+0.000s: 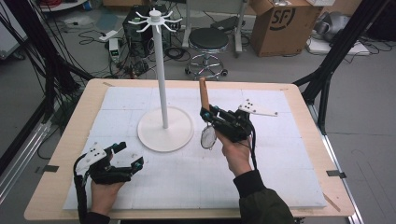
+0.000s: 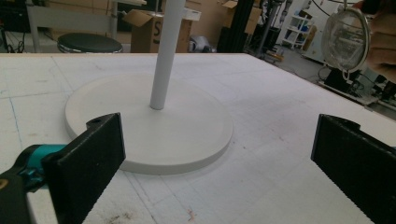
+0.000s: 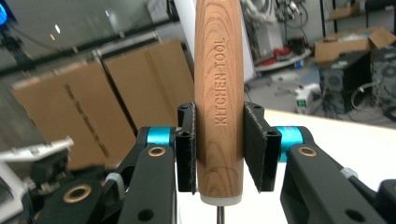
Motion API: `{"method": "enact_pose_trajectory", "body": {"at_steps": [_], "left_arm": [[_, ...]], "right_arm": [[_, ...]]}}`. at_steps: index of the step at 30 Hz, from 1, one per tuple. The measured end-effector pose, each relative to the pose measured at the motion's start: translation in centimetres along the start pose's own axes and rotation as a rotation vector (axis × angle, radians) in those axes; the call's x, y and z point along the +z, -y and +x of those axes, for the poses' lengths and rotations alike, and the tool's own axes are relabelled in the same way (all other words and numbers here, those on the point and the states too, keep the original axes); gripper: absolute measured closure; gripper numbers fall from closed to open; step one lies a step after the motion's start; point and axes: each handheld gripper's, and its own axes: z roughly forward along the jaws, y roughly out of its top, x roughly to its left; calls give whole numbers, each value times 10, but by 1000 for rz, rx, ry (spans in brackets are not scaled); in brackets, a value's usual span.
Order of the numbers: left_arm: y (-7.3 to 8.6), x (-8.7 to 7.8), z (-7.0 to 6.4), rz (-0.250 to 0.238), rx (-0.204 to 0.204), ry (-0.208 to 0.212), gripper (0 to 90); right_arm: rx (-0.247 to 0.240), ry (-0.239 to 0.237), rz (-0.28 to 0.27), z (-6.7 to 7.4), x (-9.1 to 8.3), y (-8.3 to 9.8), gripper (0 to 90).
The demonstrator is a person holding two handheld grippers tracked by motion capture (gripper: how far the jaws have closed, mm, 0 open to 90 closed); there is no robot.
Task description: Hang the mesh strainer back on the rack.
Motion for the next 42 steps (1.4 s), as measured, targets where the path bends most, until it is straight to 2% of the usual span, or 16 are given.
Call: {"method": "enact_pose_trajectory", "body": {"at_steps": [5,7,10,16,33,42], "left_arm": [[0,0,0,2,1,0,34],[0,0,0,2,-1,-1,34],[0,0,1,0,0,-1,34],[0,-1,2,-3,-5,-2,34],[1,-8,7,-23,-29,-21,35],[2,-11,8,-24,-35,-32,34]], "right_arm": [[-3,-14,-41,1,0,-10,681],[-20,-27,-73,4,1,-16,680],[-45,-34,-92,10,5,-27,680],[-51,-64,-162,18,14,-45,680],[-38,-130,-210,32,52,-75,680],[-32,-157,-232,36,63,-89,680]]}}
